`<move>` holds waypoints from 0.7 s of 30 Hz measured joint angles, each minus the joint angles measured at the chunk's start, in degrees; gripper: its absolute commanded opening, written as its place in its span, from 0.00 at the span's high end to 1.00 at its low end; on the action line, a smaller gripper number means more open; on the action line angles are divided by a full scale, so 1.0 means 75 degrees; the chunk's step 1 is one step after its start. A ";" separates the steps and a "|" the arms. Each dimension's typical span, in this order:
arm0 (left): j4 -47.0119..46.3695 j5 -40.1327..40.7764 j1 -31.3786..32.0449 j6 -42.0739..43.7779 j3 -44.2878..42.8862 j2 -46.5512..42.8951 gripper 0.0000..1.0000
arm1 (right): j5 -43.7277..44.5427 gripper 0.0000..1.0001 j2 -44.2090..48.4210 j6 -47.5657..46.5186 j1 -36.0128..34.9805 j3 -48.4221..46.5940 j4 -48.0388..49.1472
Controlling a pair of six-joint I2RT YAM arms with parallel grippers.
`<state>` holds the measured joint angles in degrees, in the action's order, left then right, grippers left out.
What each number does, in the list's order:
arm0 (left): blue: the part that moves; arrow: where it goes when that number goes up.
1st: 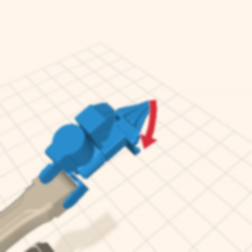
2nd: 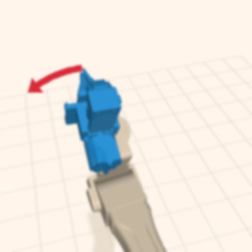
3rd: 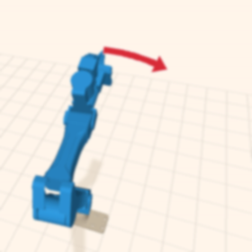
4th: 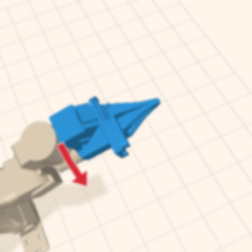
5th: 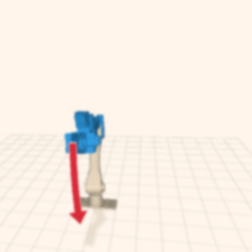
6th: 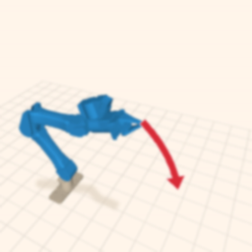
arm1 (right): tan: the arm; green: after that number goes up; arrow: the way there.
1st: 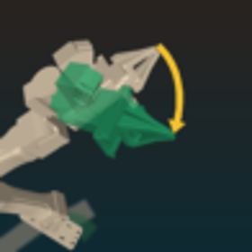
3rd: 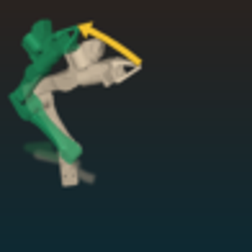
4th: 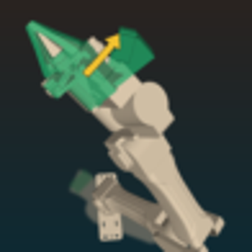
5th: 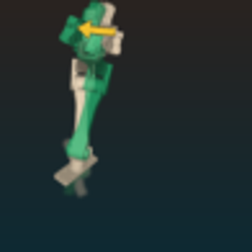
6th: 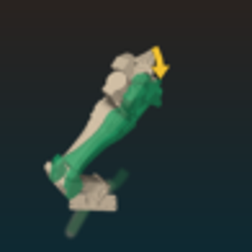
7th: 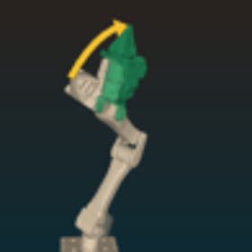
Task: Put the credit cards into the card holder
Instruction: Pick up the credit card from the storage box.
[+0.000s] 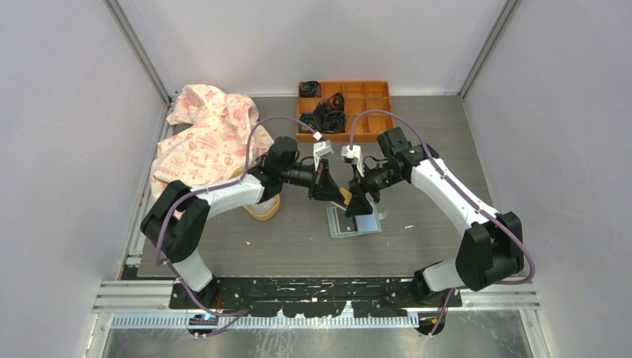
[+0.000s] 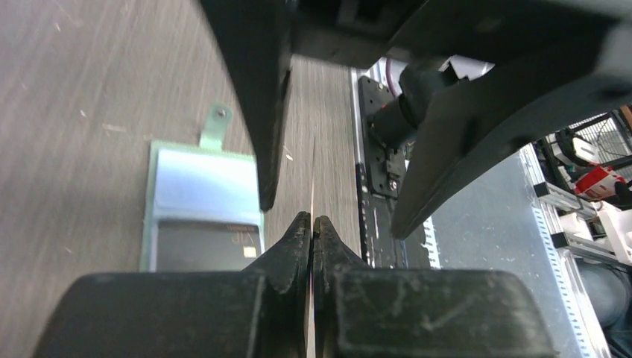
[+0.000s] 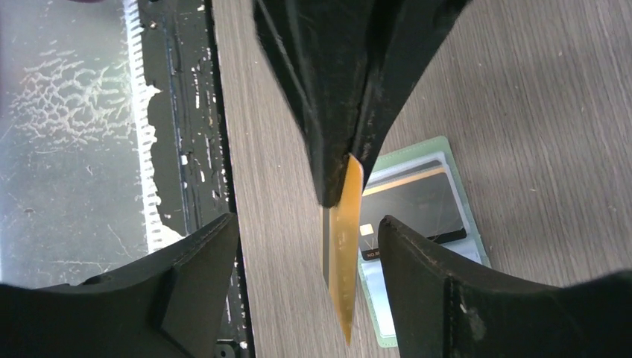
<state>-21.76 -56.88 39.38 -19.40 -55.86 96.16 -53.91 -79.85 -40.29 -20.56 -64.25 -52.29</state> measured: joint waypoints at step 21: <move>-0.0583 0.0076 0.0329 -0.0586 -0.0242 0.0813 1.00 | -0.0627 0.99 -0.1160 -0.3220 0.1323 -0.0370 -0.2410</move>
<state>-26.13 -56.31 41.85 -23.79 -57.67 102.26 -58.61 -88.55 -64.45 -10.63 -67.02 -70.37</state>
